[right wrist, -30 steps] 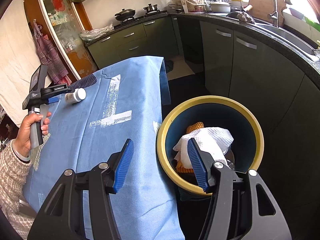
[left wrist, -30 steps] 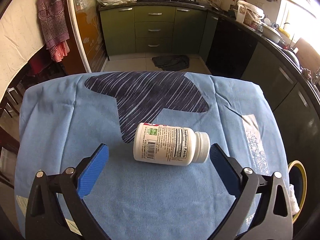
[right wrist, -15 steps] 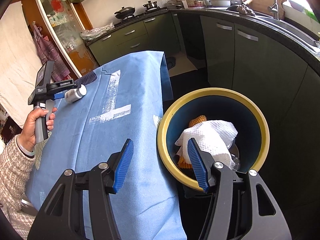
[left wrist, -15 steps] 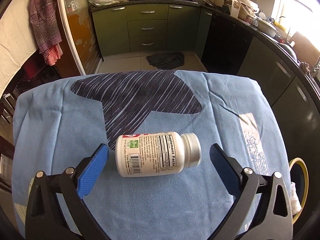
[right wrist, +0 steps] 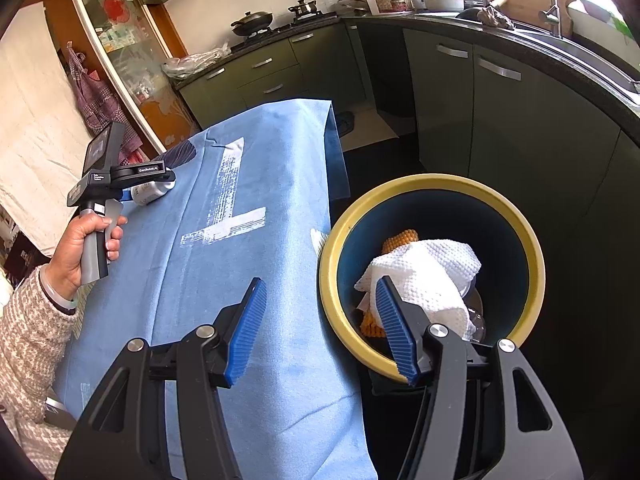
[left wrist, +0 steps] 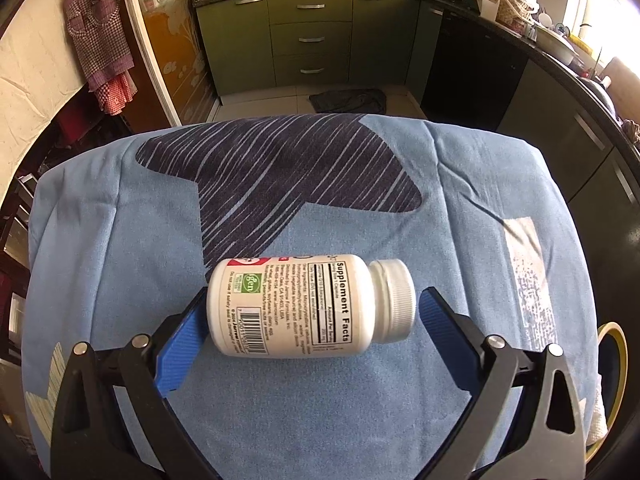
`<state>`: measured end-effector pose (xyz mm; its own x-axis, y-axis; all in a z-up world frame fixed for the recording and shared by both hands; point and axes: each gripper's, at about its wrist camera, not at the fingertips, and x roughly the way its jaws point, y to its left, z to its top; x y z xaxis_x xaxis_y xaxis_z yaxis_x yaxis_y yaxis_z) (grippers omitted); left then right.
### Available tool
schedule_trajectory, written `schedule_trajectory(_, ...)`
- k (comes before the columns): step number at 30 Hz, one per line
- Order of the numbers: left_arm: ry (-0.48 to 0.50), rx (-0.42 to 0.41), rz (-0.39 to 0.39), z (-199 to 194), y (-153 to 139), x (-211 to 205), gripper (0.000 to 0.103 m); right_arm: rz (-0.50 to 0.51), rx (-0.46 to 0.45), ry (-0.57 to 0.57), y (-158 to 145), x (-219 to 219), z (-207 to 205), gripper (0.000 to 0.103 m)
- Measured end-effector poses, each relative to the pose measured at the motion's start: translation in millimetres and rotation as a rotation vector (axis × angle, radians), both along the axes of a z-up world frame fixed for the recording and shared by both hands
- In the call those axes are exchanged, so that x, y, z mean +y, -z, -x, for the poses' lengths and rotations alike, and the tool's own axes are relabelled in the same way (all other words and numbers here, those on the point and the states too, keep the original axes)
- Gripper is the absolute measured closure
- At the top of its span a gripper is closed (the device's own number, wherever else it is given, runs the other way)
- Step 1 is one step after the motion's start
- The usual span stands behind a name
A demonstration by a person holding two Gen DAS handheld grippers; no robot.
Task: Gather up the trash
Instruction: 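Move the left gripper to the white supplement bottle and grasp it, then carry the bottle over the trash bin and open the left gripper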
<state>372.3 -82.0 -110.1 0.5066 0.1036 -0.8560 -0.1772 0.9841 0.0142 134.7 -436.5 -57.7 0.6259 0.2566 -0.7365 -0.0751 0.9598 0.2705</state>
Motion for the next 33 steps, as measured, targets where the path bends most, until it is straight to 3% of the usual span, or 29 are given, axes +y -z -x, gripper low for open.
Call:
schedule_trajectory(1,0.003,0.001,-0.003,-0.2,0.2,-1.1,0.021,0.000,0.000,0.001,0.0,-0.8,0.5,0.046)
schedule_trajectory(2,0.005,-0.001,0.004,-0.3,0.2,-1.5,0.023,-0.001,0.001,0.004,0.1,-1.6,1.0,0.046)
schedule_trajectory(9,0.027,-0.011,0.013,6.1,-6.4,4.6,0.023,-0.009,-0.009,0.010,-2.1,-4.3,6.2,0.046)
schedule_trajectory(14,0.072,-0.050,0.013,22.0,-27.4,6.6,0.023,-0.013,-0.035,0.015,-9.9,-4.0,14.7,0.045)
schedule_trajectory(17,0.121,-0.090,0.016,39.9,-45.1,-0.8,0.023,-0.013,-0.060,0.028,-15.5,-5.8,21.9,0.040)
schedule_trajectory(27,0.442,-0.201,0.079,116.0,-104.7,-91.0,0.023,0.052,-0.160,0.257,-31.9,-45.7,81.5,0.040)
schedule_trajectory(33,0.670,-0.170,0.123,140.1,-111.2,-182.7,0.023,0.033,-0.152,0.367,-25.4,-89.5,122.6,0.036)
